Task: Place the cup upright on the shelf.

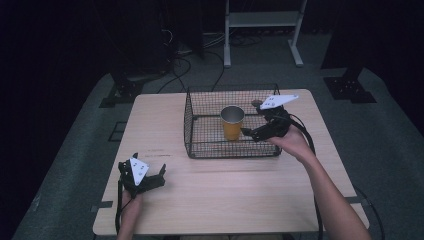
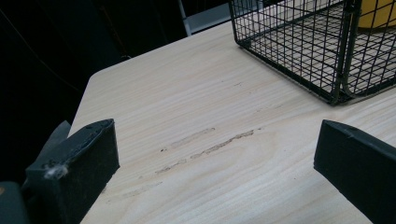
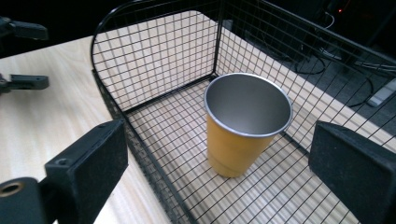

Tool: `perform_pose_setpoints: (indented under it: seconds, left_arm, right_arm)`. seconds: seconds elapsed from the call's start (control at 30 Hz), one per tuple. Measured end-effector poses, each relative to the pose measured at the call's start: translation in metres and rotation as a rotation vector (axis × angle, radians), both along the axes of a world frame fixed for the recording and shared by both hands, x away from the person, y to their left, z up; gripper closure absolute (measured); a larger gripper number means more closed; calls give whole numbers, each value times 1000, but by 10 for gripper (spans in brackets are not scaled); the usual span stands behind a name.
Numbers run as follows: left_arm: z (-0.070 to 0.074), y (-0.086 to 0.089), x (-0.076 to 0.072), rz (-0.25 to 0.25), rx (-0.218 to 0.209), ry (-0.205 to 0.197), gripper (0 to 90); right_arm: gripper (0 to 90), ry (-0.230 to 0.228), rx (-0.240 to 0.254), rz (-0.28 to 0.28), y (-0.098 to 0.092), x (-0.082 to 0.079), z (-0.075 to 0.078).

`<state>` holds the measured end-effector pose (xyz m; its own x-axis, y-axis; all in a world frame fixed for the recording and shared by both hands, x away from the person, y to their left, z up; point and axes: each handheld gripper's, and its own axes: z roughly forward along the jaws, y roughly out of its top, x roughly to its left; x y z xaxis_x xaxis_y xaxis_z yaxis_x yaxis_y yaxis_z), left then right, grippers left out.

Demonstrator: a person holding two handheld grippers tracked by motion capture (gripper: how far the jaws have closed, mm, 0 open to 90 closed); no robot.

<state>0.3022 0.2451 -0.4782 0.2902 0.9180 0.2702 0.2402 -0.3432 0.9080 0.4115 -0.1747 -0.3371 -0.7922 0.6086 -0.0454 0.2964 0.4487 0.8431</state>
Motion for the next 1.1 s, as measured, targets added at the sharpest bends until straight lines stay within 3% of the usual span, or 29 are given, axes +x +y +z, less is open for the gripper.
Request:
perform_pose_setpoints:
  seconds: [1.1]
  left_arm:
    - [0, -1, 0, 0, 9, 1, 0]
  right_arm:
    - [51, -18, -11, -23, -38, -57, -30]
